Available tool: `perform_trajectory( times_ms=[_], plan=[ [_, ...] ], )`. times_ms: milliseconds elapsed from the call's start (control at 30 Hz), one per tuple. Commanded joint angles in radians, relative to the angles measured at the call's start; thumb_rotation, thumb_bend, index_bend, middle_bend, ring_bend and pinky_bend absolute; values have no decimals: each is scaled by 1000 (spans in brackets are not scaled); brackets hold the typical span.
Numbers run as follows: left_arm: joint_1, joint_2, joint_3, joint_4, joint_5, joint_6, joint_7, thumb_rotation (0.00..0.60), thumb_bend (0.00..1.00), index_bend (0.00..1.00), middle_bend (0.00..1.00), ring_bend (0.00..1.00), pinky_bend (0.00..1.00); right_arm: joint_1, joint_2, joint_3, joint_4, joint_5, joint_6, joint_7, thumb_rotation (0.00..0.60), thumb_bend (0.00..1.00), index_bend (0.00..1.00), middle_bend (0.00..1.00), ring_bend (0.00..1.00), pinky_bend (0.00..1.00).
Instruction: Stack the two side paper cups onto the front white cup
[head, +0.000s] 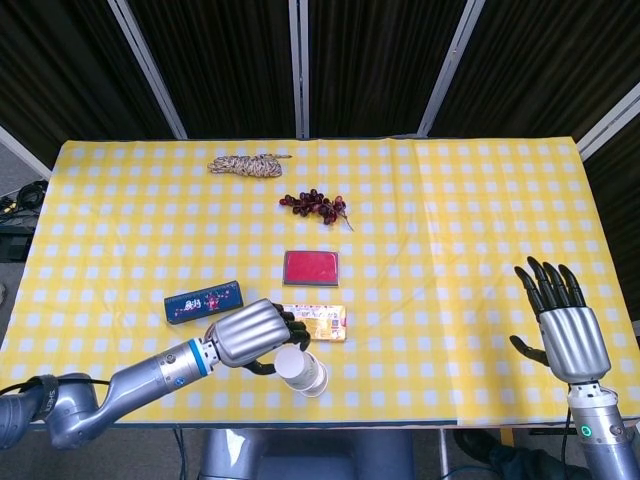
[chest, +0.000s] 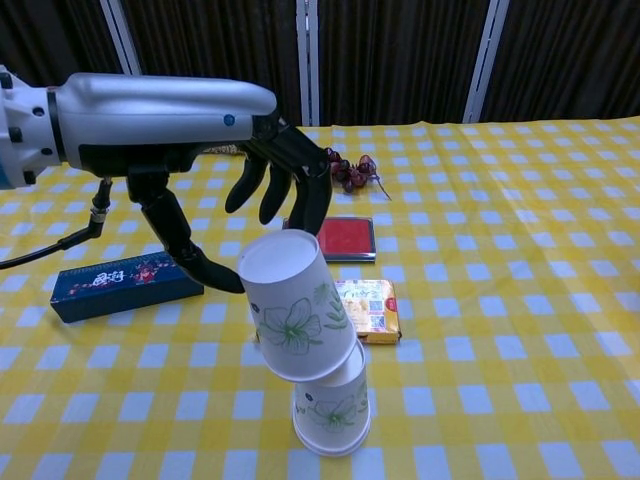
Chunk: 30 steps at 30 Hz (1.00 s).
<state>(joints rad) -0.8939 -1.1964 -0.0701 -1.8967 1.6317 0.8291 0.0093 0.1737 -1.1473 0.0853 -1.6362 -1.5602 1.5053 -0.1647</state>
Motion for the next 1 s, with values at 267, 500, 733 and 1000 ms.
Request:
perform_trajectory(
  times_ms=[267, 500, 733, 1000],
  plan=[
    [-22, -43, -7, 10, -29, -26, 63, 600, 220, 500, 432, 461, 547, -2, 1, 3, 2, 0, -1, 4, 600, 0, 0, 0, 0, 0],
    [-40, -85, -2, 20, -66, -63, 137, 600, 218, 500, 432, 461, 544, -3, 3, 5, 3, 2, -1, 10, 600, 0, 0, 0, 0, 0],
    [-40, -122, 13, 45, -71, -63, 215, 600, 204, 483, 417, 458, 497, -4, 4, 6, 3, 1, -1, 12, 600, 0, 0, 0, 0, 0],
    [-27, -190, 44, 105, -55, -45, 319, 600, 18, 315, 266, 297, 357, -4, 3, 5, 2, -1, -4, 10, 600, 0, 0, 0, 0, 0]
  ],
)
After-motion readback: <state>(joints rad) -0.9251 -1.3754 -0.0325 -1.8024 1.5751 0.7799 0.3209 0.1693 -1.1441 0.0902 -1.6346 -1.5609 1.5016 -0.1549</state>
